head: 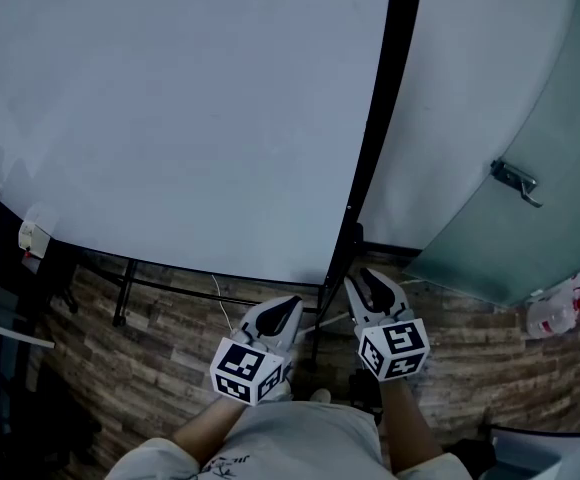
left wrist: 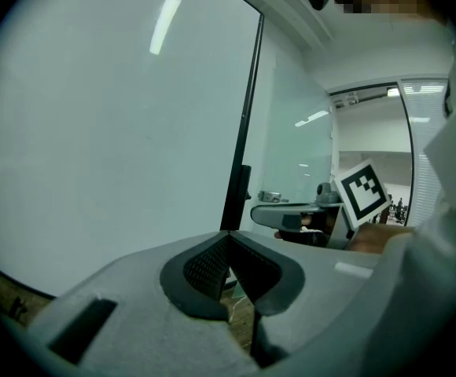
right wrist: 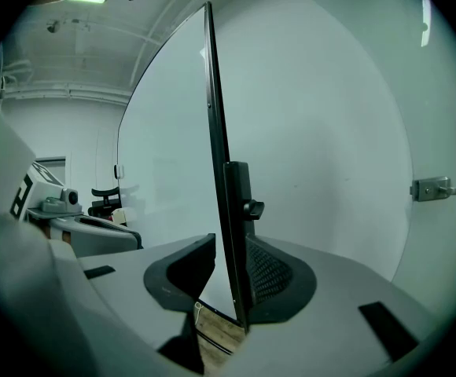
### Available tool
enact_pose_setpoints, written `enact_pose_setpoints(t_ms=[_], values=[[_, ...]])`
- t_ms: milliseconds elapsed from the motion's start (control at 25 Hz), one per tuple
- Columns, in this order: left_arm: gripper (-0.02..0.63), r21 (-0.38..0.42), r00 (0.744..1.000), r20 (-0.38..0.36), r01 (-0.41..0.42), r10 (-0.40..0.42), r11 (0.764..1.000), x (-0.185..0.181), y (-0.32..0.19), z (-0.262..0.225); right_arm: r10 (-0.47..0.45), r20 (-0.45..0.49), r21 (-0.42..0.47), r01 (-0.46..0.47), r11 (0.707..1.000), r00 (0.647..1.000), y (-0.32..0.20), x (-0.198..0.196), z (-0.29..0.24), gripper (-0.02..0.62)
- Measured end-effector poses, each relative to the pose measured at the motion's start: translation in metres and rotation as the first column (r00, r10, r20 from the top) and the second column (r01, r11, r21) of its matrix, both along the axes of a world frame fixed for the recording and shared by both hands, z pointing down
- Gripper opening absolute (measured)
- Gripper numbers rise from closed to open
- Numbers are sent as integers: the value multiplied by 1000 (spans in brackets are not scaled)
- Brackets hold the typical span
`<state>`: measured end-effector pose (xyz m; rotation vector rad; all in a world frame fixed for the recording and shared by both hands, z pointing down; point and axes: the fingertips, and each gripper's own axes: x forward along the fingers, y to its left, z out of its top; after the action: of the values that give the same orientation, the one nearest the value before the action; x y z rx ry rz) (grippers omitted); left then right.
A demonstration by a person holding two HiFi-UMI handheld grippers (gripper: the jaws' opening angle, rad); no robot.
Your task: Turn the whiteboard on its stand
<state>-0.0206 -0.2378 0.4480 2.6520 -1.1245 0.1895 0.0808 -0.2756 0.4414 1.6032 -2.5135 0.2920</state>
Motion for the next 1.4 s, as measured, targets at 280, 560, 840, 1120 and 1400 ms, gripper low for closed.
enact_pose_setpoints(t_ms=[280, 560, 840, 1120, 1400], values=[[11, -20, 1000, 12, 19, -18, 1000, -5, -11, 8, -45, 25, -19, 46, 999, 999, -29, -2, 6, 132], [11, -36, 999, 25, 39, -38, 999, -13, -17, 15, -127, 28, -21, 128, 992, 992, -45, -15, 7, 167], [11, -45, 998, 32, 49, -48, 998, -18, -17, 19, -200, 19, 9, 200, 980, 980, -51, -21, 8, 178], [11, -52, 998, 35, 45, -43, 998, -14, -15, 21, -230, 15, 4, 230, 973, 973, -52, -17, 9, 183], [11, -59, 998, 38, 48, -46, 997, -16, -15, 22, -211, 36, -2, 211, 977, 977, -50, -13, 7, 179]])
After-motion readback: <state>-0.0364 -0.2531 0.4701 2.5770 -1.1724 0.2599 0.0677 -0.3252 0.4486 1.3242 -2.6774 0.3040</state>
